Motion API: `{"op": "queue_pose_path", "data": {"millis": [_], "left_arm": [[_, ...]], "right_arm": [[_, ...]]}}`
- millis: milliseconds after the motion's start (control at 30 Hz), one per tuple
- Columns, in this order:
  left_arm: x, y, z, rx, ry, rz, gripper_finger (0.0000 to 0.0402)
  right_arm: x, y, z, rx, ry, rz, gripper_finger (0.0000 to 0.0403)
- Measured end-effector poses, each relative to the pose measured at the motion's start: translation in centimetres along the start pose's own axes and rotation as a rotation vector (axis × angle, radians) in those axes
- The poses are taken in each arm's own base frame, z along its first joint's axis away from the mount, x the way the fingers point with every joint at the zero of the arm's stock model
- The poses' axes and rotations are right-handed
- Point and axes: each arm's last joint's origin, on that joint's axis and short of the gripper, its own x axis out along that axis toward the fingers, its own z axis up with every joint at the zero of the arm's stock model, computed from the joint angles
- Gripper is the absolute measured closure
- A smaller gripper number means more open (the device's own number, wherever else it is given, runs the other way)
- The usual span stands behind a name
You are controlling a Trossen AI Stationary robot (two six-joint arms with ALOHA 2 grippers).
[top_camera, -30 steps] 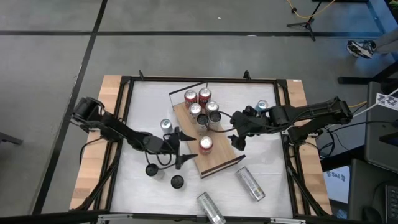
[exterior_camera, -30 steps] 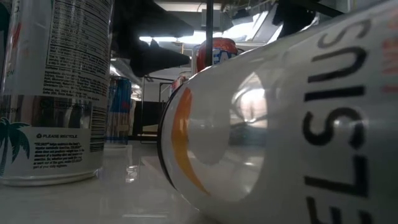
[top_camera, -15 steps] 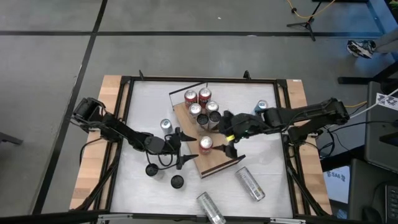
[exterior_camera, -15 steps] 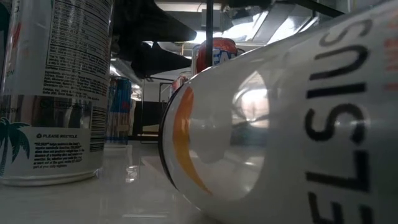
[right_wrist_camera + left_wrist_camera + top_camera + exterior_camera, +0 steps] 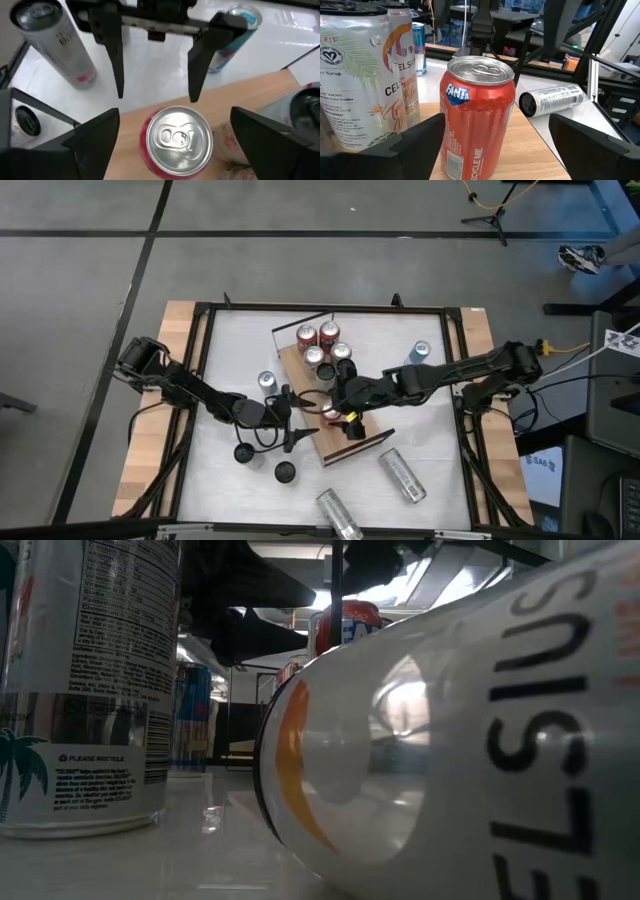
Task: Place canned beverage on shelf
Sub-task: Align the orange soda can with the other orange soda can
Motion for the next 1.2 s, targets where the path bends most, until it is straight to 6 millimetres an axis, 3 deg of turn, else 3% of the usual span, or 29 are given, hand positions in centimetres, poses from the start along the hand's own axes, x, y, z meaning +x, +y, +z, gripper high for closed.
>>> {"op": "queue_pose_path", "data": {"millis": [633, 1200], "left_arm": [[0.0, 0.0, 0.0, 0.001, 0.003, 0.000, 0.0050], [0.0, 0.0, -0.2, 0.010, 0.020, 0.005, 0.0050]], "right_arm": [[2.5, 0.0, -1.3, -0.035, 0.114, -0.044, 0.0029], [2.9, 0.1, -1.8, 0.025, 0.159, -0.048, 0.0029]]}}
